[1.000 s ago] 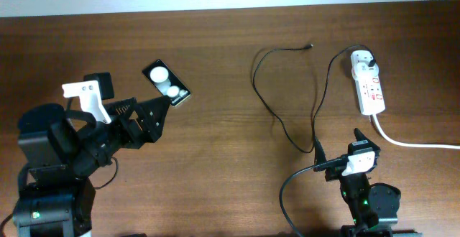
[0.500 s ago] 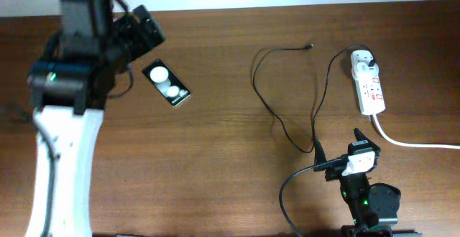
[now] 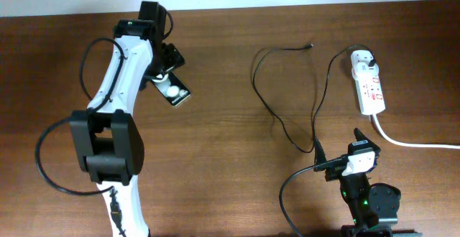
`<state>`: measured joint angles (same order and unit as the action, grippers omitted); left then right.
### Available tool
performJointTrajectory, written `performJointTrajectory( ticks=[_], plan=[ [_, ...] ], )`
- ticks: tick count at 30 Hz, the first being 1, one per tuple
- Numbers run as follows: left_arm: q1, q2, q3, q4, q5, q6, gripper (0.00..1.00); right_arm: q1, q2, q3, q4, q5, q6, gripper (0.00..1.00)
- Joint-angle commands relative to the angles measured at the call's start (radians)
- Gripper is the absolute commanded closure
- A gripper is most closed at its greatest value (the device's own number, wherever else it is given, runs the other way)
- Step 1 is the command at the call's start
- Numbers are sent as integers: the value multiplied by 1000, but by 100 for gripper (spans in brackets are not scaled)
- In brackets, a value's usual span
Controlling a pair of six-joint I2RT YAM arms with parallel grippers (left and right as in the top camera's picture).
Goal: Plug charger to phone and switch on socket
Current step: 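Reach the left gripper to the black phone and grasp it, then lift the phone with the left gripper and turn it upright toward center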
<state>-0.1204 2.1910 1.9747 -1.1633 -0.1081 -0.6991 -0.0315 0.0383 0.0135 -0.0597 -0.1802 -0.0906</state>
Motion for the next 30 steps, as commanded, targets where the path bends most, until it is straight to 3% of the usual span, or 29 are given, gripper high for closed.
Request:
performJointTrajectory(
  ticks=[1, 6, 25, 30],
  plan=[
    [39, 46, 7, 3, 41, -58, 1, 5, -4, -8, -3, 8, -6, 2],
    [38, 137, 6, 69, 42, -116, 1, 5, -4, -8, -3, 8, -6, 2],
    [29, 173, 3, 161, 37, -116, 1, 5, -4, -8, -3, 8, -6, 2],
    [22, 265, 3, 168, 41, -116, 1, 5, -4, -8, -3, 8, -6, 2]
  ],
)
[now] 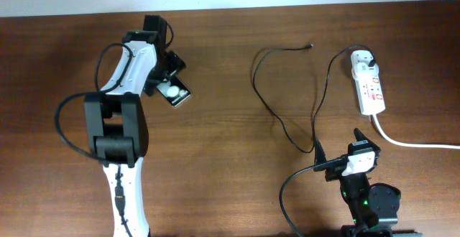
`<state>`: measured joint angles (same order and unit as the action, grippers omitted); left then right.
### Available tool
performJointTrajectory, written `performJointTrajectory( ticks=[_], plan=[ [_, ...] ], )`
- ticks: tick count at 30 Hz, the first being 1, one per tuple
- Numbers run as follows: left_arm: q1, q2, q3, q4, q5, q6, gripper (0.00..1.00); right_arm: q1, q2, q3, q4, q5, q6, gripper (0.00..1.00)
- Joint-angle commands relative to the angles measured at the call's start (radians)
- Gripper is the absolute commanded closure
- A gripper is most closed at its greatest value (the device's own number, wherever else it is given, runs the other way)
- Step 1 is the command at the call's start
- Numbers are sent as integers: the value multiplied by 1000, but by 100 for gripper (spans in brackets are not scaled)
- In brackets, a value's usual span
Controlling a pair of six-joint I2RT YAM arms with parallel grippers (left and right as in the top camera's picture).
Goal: Plug charger to phone and switch on socket
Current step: 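Lift the phone with the left gripper and turn it upright toward center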
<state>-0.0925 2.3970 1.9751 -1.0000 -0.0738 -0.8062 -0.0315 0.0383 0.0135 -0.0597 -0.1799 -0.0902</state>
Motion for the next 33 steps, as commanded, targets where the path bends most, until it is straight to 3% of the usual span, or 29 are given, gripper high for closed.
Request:
performJointTrajectory(
  ticks=[1, 4, 7, 9, 13, 14, 29, 33],
  plan=[
    [-10, 74, 2, 5, 7, -9, 1, 5, -4, -8, -3, 8, -7, 2],
    [-20, 106, 2, -4, 7, -8, 2, 5, -4, -8, -3, 8, -7, 2],
    [-32, 107, 2, -8, 7, -8, 23, 5, -4, -8, -3, 8, -7, 2],
    [-38, 107, 2, -16, 7, -8, 31, 5, -4, -8, -3, 8, -7, 2],
    [-39, 106, 3, -79, 8, -8, 36, 5, -4, -8, -3, 8, -7, 2],
    [-37, 105, 6, -103, 7, -8, 43, 5, -4, -8, -3, 8, -7, 2],
    [-34, 99, 472, -591, 6, -7, 43, 5, -4, -8, -3, 8, -7, 2],
    [-34, 89, 598, -689, 0, 52, 42, 5, -4, -8, -3, 8, -7, 2]
  ],
)
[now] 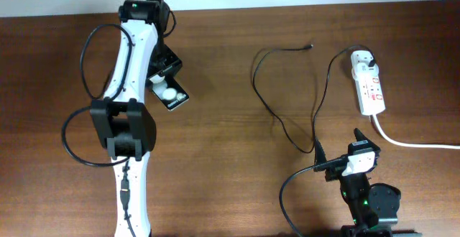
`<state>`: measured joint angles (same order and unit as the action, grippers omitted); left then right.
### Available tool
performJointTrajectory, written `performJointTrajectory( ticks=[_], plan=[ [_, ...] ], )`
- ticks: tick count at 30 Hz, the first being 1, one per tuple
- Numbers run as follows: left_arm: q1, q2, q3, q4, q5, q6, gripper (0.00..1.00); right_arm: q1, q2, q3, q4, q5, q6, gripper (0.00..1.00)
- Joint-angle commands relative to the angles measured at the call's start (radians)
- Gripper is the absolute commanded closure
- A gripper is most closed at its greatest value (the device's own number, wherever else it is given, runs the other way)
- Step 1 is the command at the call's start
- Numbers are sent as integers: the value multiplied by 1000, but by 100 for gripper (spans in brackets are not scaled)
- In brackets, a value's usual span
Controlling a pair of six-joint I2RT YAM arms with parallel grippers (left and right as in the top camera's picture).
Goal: Plug charger to phone and switch on socket
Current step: 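Lift the phone with the left gripper and turn it upright toward center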
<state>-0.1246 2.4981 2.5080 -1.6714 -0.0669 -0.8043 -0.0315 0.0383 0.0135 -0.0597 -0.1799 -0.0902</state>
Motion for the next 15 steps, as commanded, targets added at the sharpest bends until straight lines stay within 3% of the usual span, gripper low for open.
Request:
performJointTrajectory(
  ticks=[1, 15],
  plan=[
    [-3, -26, 65, -17, -7, 50, 42, 5, -4, -8, -3, 8, -7, 2],
    [-102, -408, 64, -17, 161, 306, 48, 5, -4, -8, -3, 8, -7, 2]
  ],
)
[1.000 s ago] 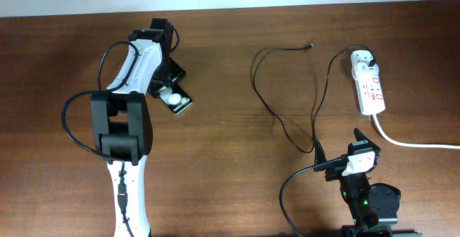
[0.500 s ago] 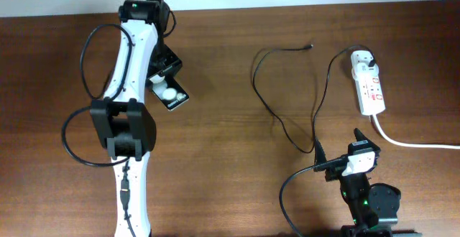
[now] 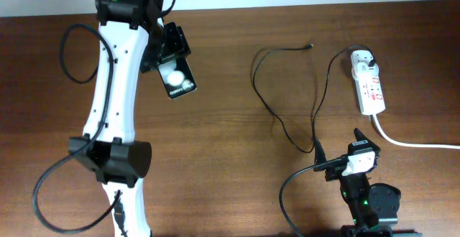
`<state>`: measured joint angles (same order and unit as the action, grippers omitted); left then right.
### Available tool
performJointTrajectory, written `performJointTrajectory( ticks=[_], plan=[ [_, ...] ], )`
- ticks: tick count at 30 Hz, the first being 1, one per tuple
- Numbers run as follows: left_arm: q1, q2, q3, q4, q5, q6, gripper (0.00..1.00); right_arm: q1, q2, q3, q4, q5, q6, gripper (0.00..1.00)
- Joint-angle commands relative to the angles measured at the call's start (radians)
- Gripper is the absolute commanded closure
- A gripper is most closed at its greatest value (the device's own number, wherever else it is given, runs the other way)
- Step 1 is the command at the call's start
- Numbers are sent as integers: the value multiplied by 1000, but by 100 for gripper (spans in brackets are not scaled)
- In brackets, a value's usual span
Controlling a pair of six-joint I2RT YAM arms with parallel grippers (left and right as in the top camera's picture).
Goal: Plug charger to phone and switch on socket
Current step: 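Lift the phone with the left gripper and turn it upright toward center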
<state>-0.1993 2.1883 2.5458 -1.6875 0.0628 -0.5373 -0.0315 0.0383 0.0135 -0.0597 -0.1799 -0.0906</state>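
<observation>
In the overhead view my left gripper (image 3: 171, 56) is shut on the top end of the phone (image 3: 178, 80), a dark slab with a white round disc on it. The phone hangs tilted and looks raised off the brown table (image 3: 215, 158). The black charger cable (image 3: 267, 100) loops across the middle right. Its free tip (image 3: 309, 47) lies at the back, and its other end joins a plug (image 3: 367, 63) in the white socket strip (image 3: 371, 90). My right gripper (image 3: 357, 135) rests folded at the front right with its fingers together, away from the cable tip.
The socket strip's white lead (image 3: 417, 143) runs off the right edge. Part of the black cable passes just left of my right gripper. A light wall strip borders the table's back edge.
My left arm now stands higher and nearer the camera. The phone has gone with it, up and slightly toward the back right, and looks larger. The right arm, cable and strip are unchanged.
At first my left gripper was down on the phone lying on the table at the back left, and it stayed so a second later. Then the phone had turned and shifted a little in the grip. Now it is held raised above that spot.
</observation>
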Motion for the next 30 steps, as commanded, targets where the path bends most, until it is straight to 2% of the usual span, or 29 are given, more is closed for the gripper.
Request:
performJointTrajectory(
  ticks=[1, 7, 15, 17, 23, 28, 30],
  plan=[
    [-43, -132, 26, -1, 31, 39, 48, 5, -4, -8, -3, 8, -6, 2],
    [-124, -328, -62, -1, 27, 84, 47, 5, -4, -8, -3, 8, -6, 2],
    [-128, -679, -546, 3, 19, 74, 48, 5, -4, -8, -3, 8, -6, 2],
    [-128, -689, -634, 29, 20, 52, 48, 5, -4, -8, -3, 8, -6, 2],
    [-127, -689, -941, 257, 20, -28, 48, 5, -4, -8, -3, 8, -6, 2],
    [-125, -689, -1106, 406, 32, -125, 48, 5, -4, -8, -3, 8, -6, 2],
    [-125, -689, -1146, 475, 77, -130, 48, 5, -4, -8, -3, 8, -6, 2]
  ],
)
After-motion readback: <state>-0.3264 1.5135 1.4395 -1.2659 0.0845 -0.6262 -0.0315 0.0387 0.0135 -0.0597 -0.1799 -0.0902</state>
